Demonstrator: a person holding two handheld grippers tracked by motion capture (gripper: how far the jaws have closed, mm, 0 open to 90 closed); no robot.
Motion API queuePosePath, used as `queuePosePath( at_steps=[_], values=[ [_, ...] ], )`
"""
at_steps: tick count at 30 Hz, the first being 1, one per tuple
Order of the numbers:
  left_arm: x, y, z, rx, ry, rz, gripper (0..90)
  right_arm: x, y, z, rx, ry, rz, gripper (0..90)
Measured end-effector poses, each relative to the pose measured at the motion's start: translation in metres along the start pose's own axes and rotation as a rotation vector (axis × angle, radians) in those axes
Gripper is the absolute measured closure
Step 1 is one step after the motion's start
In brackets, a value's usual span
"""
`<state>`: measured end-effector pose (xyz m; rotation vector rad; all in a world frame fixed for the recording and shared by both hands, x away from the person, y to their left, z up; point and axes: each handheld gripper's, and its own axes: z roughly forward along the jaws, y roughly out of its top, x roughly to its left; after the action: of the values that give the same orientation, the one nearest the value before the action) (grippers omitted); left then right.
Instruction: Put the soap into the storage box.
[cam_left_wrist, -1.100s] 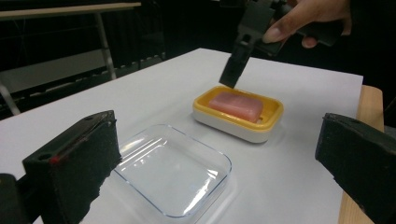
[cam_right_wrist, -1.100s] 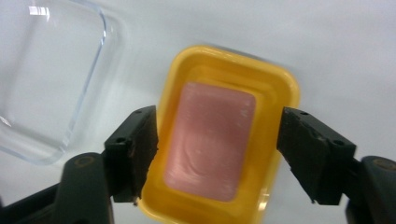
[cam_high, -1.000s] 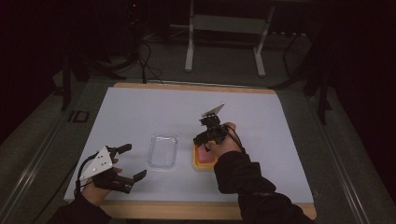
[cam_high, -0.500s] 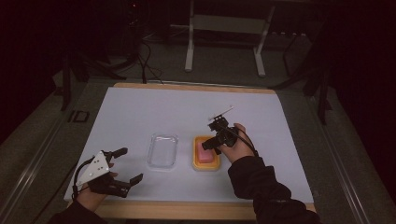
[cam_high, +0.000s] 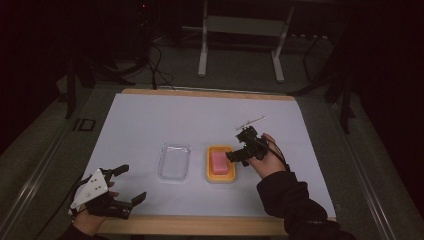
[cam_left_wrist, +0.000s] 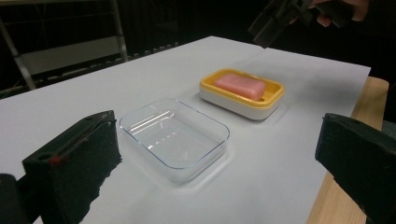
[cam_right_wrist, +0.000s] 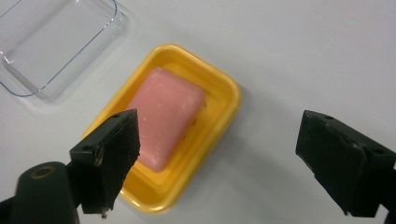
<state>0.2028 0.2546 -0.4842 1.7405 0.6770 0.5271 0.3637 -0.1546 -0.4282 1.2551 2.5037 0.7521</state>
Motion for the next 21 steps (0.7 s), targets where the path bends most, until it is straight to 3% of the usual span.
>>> queuePosePath(
  at_steps=[9, 17, 21],
  values=[
    [-0.001, -0.003, -0.007, 0.008, 0.014, -0.013, 0.1, -0.016, -0.03, -0.012, -0.054, 0.004, 0.031, 13.5],
    [-0.001, -0.005, -0.009, 0.008, 0.02, -0.026, 0.1, -0.025, -0.057, -0.025, -0.116, -0.043, 0.061, 13.5],
    [-0.001, -0.005, -0.009, 0.009, 0.019, -0.028, 0.2, -0.031, -0.069, -0.031, -0.121, -0.049, 0.082, 13.5]
  ],
)
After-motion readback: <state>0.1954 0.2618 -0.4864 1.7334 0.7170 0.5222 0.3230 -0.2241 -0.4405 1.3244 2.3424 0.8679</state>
